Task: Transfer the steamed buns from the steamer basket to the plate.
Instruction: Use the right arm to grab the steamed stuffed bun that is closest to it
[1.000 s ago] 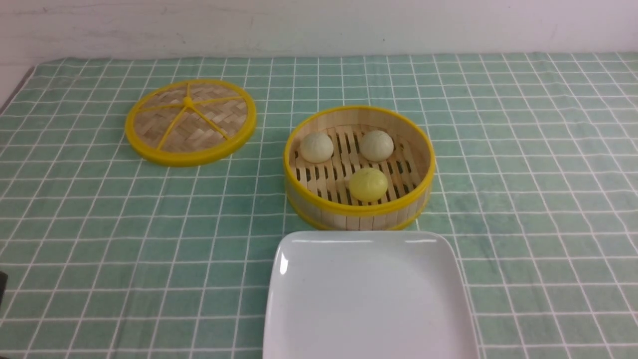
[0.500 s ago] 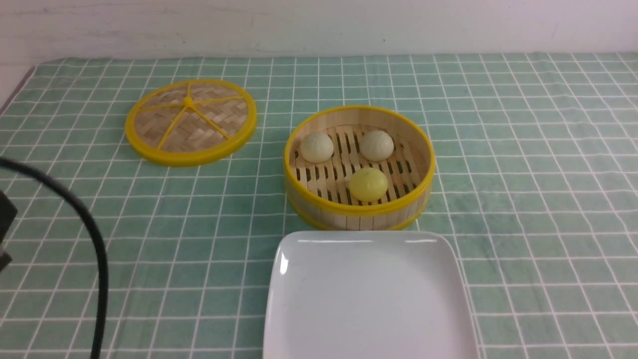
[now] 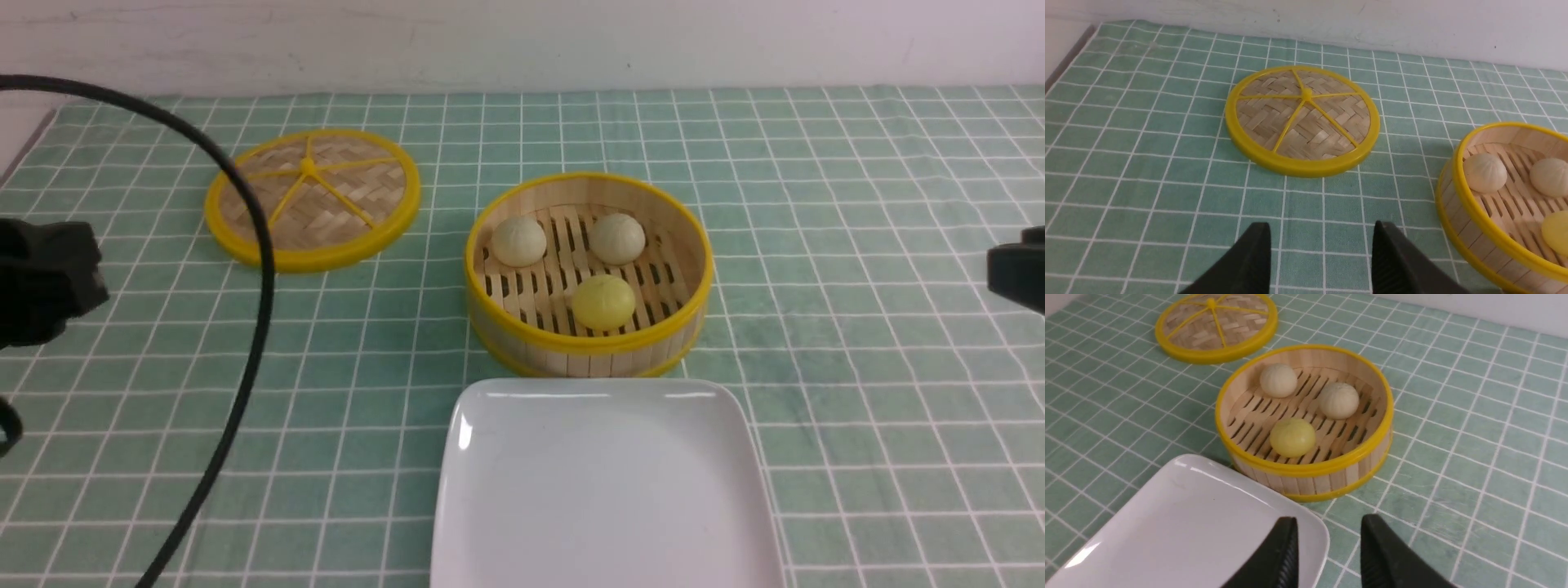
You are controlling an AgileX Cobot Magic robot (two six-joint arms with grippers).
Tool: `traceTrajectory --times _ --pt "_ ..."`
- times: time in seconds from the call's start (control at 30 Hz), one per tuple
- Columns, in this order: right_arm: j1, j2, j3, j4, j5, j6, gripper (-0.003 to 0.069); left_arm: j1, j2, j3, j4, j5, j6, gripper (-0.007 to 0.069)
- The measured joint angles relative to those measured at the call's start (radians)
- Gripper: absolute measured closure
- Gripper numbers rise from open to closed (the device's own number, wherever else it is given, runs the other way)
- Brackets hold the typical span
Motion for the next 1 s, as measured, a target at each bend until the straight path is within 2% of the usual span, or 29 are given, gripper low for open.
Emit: traceTrajectory --times 0.03,0.1,0.2,0.33,0.47,0.73,0.87,1.0 --pt "0.000 0.003 0.000 0.007 0.005 -0.006 0.0419 -0.003 0.009 0.000 -0.010 -0.007 0.011 0.0282" --pt "0.000 0.046 0.000 0.120 0.038 -0.088 0.0419 -0.044 0.070 0.000 -0.082 -0.048 0.079 0.0314" --pt "0.000 0.090 -0.015 0.204 0.054 -0.175 0.0419 -0.112 0.122 0.000 -0.144 -0.095 0.146 0.0339" --pt "0.001 0.158 -0.062 0.250 0.066 -0.248 0.0419 -0.213 0.171 -0.001 -0.156 -0.159 0.249 0.0343" --pt "0.001 0.248 -0.144 0.237 0.108 -0.266 0.0419 -0.287 0.183 -0.002 -0.158 -0.199 0.292 0.0343" --pt "0.002 0.430 -0.296 0.213 0.186 -0.269 0.0419 -0.312 0.225 -0.035 -0.161 -0.276 0.296 0.0343" --pt "0.006 0.517 -0.354 0.173 0.220 -0.280 0.0419 -0.312 0.260 -0.038 -0.162 -0.286 0.296 0.0344" --pt "0.072 0.608 -0.433 0.064 0.227 -0.288 0.0419 -0.312 0.280 -0.038 -0.163 -0.323 0.296 0.0351"
